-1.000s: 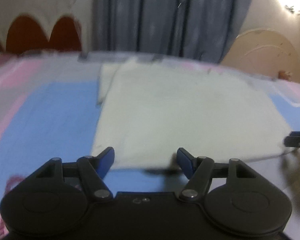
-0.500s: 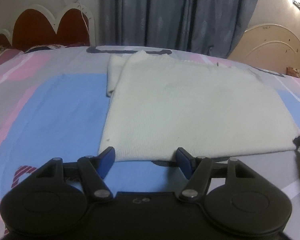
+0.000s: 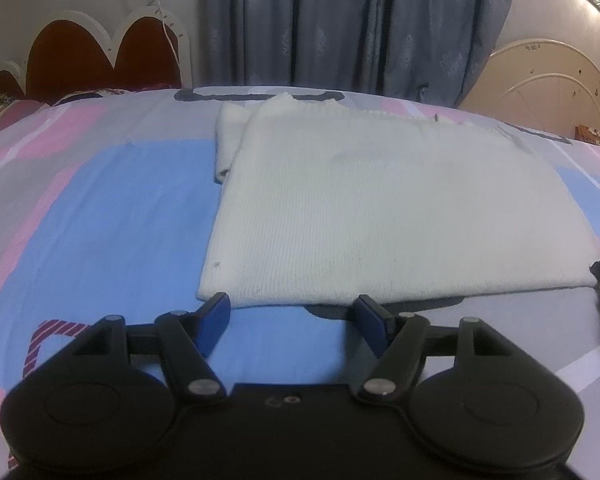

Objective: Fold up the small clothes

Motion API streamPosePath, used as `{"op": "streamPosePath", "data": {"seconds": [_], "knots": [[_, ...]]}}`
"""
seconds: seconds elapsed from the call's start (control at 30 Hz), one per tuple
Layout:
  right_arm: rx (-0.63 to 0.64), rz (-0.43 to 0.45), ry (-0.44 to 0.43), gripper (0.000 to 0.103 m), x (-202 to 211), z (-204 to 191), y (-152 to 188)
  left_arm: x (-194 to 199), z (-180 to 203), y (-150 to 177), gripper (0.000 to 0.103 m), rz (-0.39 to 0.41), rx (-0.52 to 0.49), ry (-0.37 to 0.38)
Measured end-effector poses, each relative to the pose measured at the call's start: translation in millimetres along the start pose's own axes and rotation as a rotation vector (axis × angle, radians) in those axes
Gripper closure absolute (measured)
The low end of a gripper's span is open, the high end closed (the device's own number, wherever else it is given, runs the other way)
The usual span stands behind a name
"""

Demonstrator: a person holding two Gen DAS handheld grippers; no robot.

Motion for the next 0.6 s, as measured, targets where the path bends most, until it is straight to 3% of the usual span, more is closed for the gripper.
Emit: {"op": "streamPosePath", "data": {"seconds": [0.43,0.5,0.6], "knots": [[0.006,0.0,-0.007,0.089,1.7,2.3,1.5,1.1,-3.6,-1.3,0.036,-0.018,0.026,0.005],[0.015,-0.004,-0.007,0.089,1.6,2.0,1.0,7.7,-10.3,-5.2,0.036,-0.047,0.101,0.003],[0.011,-0.002,-0.002,0.089,5.1,2.1,-2.2,19.7,-20.1,-5.3,0.038,-0.044,0.272,0.088]]}}
Point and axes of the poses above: each gripper's, at about its wrist camera, not at the fingertips, and x roughly against the way its jaws point, z to its right, y to its underside, the point moved 5 cm from there along -x, roughly the way its jaws point, and after that the axes turned 7 degrees about z, right-handed, at the moved point
